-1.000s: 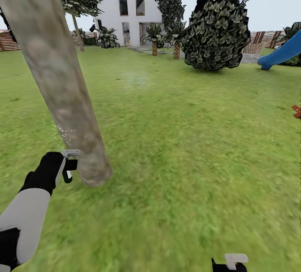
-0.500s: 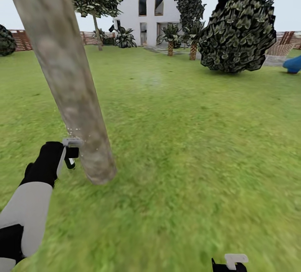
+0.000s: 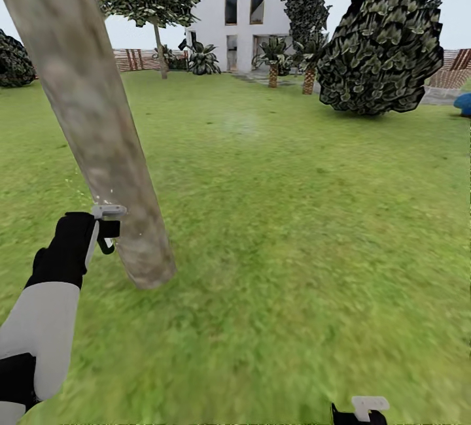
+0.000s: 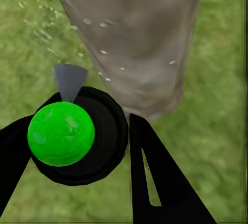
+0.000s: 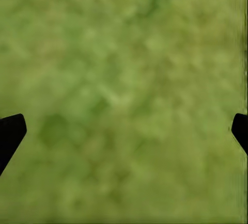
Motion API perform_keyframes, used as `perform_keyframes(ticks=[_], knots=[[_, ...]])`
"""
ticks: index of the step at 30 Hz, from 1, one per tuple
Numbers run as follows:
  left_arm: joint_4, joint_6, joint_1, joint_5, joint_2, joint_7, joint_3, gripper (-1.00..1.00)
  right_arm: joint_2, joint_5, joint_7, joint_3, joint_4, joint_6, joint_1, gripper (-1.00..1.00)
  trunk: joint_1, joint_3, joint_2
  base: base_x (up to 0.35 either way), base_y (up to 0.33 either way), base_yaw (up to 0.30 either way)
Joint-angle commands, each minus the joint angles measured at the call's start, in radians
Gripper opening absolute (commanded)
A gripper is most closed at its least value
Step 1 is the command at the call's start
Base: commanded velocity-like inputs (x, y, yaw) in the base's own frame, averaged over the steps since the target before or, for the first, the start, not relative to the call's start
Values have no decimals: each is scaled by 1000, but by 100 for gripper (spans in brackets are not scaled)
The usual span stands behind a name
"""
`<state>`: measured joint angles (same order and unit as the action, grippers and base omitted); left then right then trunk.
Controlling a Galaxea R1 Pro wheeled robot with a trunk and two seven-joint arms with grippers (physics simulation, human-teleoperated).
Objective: In the garden, pick up the pesticide atomizer on the floor and spray pesticide onto both trees until each tree trunk is fully covered.
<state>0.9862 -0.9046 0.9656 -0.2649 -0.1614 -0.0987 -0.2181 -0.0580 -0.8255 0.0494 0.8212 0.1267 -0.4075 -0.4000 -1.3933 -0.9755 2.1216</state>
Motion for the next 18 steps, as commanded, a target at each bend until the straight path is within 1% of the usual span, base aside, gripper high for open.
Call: perform_keyframes(ticks=[1,4,9,15,18], knots=[[1,-4,1,-11,0,-10,-1,-100,0,-11,5,6,-2,-4,-1,100,0,-1,0,-98,-274,0],[2,-4,23,-11,0,-9,-3,-100,0,-11,5,6,-2,-4,-1,100,0,-1,0,-99,-274,0],[2,-4,29,-13,5,-9,-1,-100,0,-11,5,6,-2,-4,-1,100,0,-1,0,-99,-274,23],[2,-3,30,-16,5,-9,-1,-100,1,-11,5,6,-2,-4,-1,100,0,-1,0,-97,-274,245],[0,-4,23,-18,4,-9,-3,-100,1,-11,4,6,-2,-4,-1,100,0,-1,0,-27,-274,276]])
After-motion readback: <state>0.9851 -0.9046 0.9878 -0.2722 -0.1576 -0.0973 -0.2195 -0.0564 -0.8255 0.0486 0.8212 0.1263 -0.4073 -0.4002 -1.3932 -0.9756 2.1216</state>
